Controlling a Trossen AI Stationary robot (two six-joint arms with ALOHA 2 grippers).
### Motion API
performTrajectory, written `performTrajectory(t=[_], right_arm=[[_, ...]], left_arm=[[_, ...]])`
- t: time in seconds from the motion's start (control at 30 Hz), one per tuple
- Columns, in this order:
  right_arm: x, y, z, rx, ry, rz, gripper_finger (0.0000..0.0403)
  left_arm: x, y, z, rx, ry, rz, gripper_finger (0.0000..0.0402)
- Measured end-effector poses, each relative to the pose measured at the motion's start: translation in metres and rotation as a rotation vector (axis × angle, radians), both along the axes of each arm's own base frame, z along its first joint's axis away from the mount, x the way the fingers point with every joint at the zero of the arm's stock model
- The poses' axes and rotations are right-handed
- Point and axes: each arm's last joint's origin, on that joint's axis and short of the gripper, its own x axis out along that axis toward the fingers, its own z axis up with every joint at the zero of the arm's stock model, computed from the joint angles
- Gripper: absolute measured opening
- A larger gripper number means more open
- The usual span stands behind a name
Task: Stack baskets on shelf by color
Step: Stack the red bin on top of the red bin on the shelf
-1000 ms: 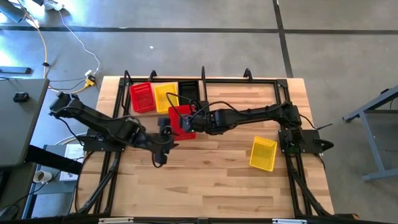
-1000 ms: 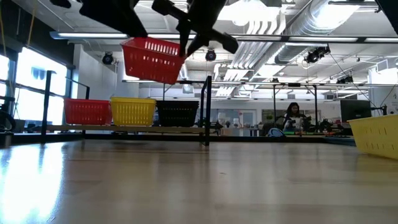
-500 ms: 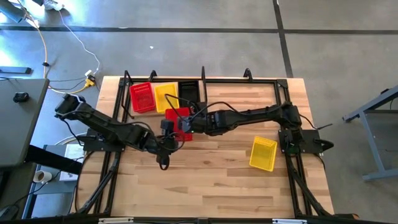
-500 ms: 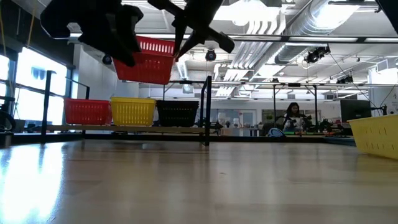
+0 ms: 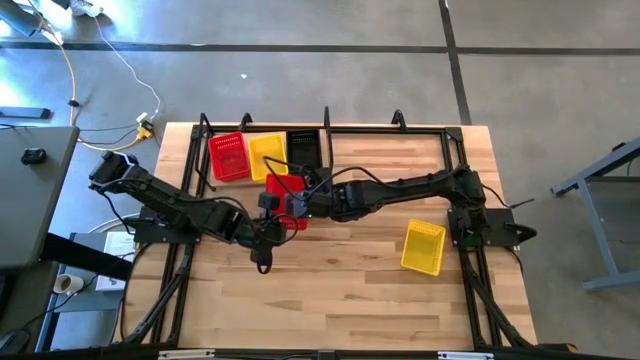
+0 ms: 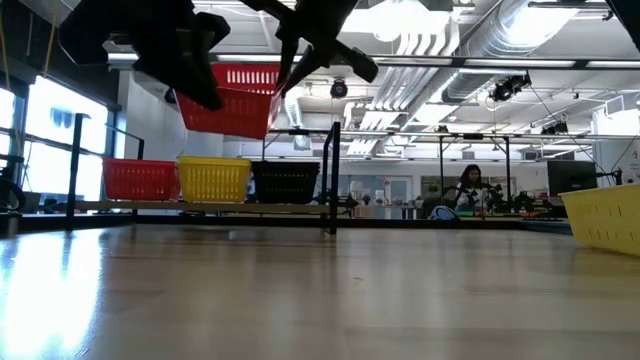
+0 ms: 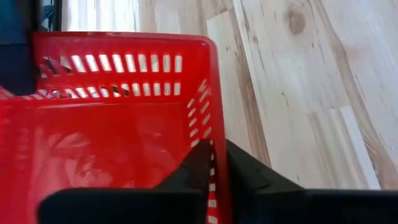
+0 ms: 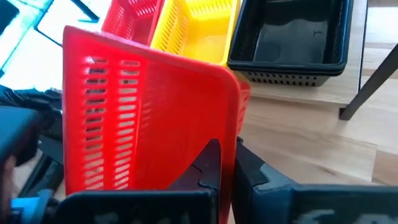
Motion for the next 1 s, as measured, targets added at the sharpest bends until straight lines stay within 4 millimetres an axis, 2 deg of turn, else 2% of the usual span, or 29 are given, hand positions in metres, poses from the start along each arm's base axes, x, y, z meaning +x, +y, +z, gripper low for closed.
performTrajectory(t=[0.07,0.4,1.0], right_arm=[[0.000,0.000,-0.001,0.002,0.010,0.014,0.0000],[0.000,0.000,-0.001,0.000,0.019,0.036,0.0001],[0.002,-0.014,-0.002,0.052,0.039,0.078,0.0001]], left_arm=[[0.000,0.000,0.000,0.002,-0.001,0.000,0.0008],[-0.001,-0.002,0.000,0.004,0.005,-0.010,0.0004],[-0.002,-0.002,0.001,0.004,0.002,-0.010,0.0001]])
